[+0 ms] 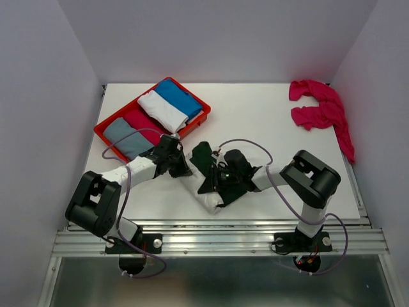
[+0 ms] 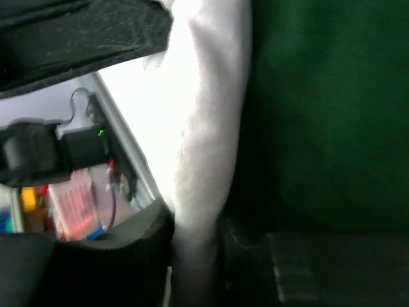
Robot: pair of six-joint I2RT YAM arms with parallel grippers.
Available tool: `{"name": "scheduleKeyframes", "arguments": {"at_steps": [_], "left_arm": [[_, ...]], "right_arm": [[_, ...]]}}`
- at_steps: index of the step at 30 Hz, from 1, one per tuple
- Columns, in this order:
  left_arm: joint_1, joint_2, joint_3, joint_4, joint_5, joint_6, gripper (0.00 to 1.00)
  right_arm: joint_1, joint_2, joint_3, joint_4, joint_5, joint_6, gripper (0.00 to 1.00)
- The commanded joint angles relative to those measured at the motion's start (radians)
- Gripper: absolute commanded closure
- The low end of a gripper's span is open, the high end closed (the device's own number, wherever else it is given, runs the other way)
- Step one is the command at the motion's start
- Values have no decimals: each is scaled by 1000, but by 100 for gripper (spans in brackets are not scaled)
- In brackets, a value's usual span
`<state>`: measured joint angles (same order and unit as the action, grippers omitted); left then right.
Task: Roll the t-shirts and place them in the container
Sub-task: Roll the T-shirt to the center of the board.
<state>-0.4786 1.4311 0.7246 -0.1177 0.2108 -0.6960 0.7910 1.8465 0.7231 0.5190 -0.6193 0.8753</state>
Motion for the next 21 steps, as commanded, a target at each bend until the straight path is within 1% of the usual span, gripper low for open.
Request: {"name": "scheduleKeyframes", "arguments": {"at_steps": [1, 2, 3, 6, 7, 8, 9, 10, 13, 14, 15, 16, 17, 18, 20, 21], "left_arm": [[-5, 46, 16, 21, -30, 26, 100], [-5, 54, 13, 26, -28, 26, 100], [-5, 57, 12, 27, -27, 30, 100], [-5, 65, 10, 30, -19, 38, 100], [-5, 66, 10, 30, -17, 41, 100], [-6, 68, 12, 30, -11, 43, 100], [-5, 69, 10, 30, -10, 44, 100], [-5, 69, 10, 30, -5, 47, 100], [-5, 65, 7, 32, 7, 58, 100], [-6, 63, 6, 30, 9, 59, 100], [-5, 61, 4, 32, 9, 59, 100], [-5, 57, 1, 32, 12, 59, 100], [-5, 55, -1, 32, 13, 61, 100], [-5, 54, -2, 30, 15, 61, 100], [-5, 51, -5, 30, 16, 61, 100], [-6, 51, -5, 30, 16, 61, 100]], "right_arm": [[-7, -99, -31, -205, 191, -119, 56], [-7, -139, -33, -230, 210, -130, 49], [-7, -162, -34, -256, 233, -142, 39], [2, -262, -30, -399, 329, -188, 27], [19, -291, -25, -433, 387, -199, 25], [39, -320, -10, -468, 418, -208, 21], [50, -375, 1, -506, 452, -222, 20], [60, -404, 12, -593, 489, -226, 19], [82, -498, 62, -712, 674, -234, 16], [92, -515, 62, -734, 696, -237, 16], [93, -527, 84, -749, 714, -237, 18], [115, -539, 93, -758, 724, -240, 23], [131, -538, 104, -758, 727, -240, 32], [148, -533, 127, -757, 727, -242, 53], [197, -488, 153, -743, 705, -251, 75], [214, -471, 163, -734, 696, -252, 82]]}}
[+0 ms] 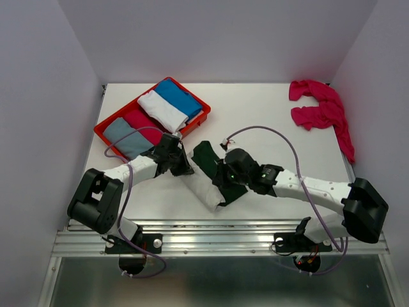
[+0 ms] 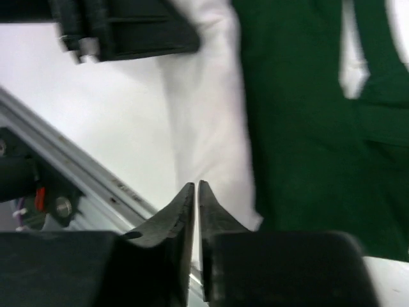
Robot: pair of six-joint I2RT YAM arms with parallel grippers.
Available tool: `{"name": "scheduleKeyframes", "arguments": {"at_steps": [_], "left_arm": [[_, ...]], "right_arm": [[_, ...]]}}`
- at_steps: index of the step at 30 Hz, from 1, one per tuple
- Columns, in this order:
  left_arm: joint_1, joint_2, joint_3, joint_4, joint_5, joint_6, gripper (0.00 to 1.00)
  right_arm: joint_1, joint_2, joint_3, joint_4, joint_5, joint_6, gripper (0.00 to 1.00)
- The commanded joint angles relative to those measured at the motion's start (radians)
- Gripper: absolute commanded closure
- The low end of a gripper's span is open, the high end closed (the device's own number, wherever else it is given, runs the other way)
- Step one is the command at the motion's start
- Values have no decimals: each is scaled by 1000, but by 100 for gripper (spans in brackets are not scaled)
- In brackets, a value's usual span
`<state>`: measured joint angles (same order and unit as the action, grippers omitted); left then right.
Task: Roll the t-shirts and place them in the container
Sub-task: Roll the T-shirt to the center of the board.
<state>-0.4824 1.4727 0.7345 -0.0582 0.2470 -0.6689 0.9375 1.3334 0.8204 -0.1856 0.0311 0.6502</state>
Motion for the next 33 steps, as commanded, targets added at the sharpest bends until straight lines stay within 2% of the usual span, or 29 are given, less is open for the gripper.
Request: {"name": "scheduleKeyframes", "arguments": {"at_steps": [1, 3, 6, 10, 17, 23, 33], "left_arm": [[-1, 8, -15, -29, -20, 34, 100], [-1, 9, -12, -29, -17, 34, 100], [-1, 9, -9, -31, -17, 37, 100], [-1, 9, 6, -45, -20, 43, 100], [7, 11, 74, -98, -52, 60, 100], [25, 28, 120, -124, -74, 69, 100], [65, 46, 126, -100, -87, 43, 100]], "right_arm": [[78, 62, 77, 1, 29, -40, 92], [87, 108, 68, 41, -23, -40, 99], [87, 154, 27, 95, -36, -26, 99], [87, 220, -35, 130, 29, -5, 99], [87, 297, -205, 270, -10, 78, 99], [87, 296, -283, 327, -2, 132, 99], [87, 217, -343, 318, 53, 132, 99]]}}
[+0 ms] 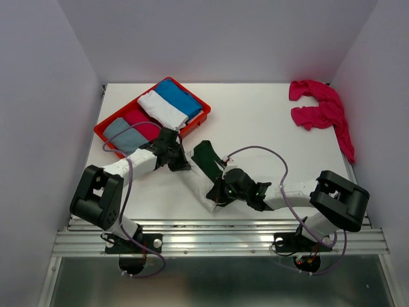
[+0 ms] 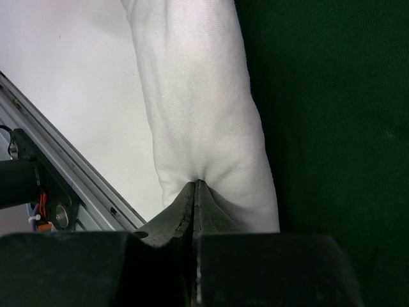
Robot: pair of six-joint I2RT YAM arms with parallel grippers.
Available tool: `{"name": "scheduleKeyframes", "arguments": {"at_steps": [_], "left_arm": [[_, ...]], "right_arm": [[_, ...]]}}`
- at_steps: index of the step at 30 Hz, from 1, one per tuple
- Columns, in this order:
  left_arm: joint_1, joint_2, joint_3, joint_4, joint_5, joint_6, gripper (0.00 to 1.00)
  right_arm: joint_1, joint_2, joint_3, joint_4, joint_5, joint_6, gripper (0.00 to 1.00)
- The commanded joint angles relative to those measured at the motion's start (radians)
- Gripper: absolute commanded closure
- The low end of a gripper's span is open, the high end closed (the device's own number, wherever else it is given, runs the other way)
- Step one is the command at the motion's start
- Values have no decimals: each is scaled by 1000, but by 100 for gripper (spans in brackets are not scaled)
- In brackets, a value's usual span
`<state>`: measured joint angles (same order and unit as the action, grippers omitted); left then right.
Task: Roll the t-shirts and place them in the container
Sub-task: Roll the T-shirt to the center of the board.
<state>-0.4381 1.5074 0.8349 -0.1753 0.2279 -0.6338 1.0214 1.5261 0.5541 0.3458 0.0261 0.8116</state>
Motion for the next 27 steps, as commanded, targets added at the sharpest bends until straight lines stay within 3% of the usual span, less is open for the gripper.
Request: {"name": "scheduleKeyframes", "arguments": {"at_steps": [1, 16, 27], "left_arm": [[22, 2, 23, 29, -68, -1, 100], [22, -19, 16, 112, -9, -18, 100], [10, 131, 75, 194, 70, -15, 100]], "right_arm": [[3, 26, -82, -209, 61, -28, 99], [3, -64, -209, -209, 118, -11, 99], [3, -150, -269, -214, 178, 64, 99]]}}
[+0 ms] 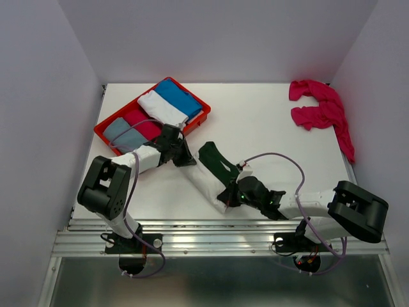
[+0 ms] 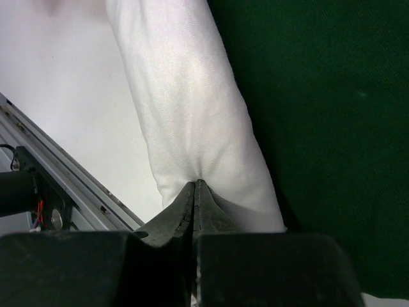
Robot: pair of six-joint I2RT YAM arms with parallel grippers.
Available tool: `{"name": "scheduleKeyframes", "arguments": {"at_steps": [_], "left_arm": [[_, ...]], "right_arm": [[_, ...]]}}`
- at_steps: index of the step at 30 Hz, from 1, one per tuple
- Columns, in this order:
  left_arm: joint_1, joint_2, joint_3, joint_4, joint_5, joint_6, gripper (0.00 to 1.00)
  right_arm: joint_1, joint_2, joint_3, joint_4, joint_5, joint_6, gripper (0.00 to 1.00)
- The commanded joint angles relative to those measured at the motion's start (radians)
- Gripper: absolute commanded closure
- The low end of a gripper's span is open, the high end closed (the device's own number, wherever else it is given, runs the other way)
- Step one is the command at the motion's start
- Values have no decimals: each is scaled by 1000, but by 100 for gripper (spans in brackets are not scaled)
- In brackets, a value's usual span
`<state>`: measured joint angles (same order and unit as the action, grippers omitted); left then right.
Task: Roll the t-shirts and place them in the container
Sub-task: Roll the T-shirt to the center of the board.
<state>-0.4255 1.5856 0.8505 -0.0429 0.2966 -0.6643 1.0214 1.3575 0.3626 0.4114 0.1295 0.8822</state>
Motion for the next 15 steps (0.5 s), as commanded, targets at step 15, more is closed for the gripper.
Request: {"name": "scheduleKeyframes", "arguments": {"at_steps": [15], "left_arm": [[-24, 195, 111, 89, 50, 34, 100]], "right_arm": [[71, -107, 246, -709, 258, -100, 85]]}}
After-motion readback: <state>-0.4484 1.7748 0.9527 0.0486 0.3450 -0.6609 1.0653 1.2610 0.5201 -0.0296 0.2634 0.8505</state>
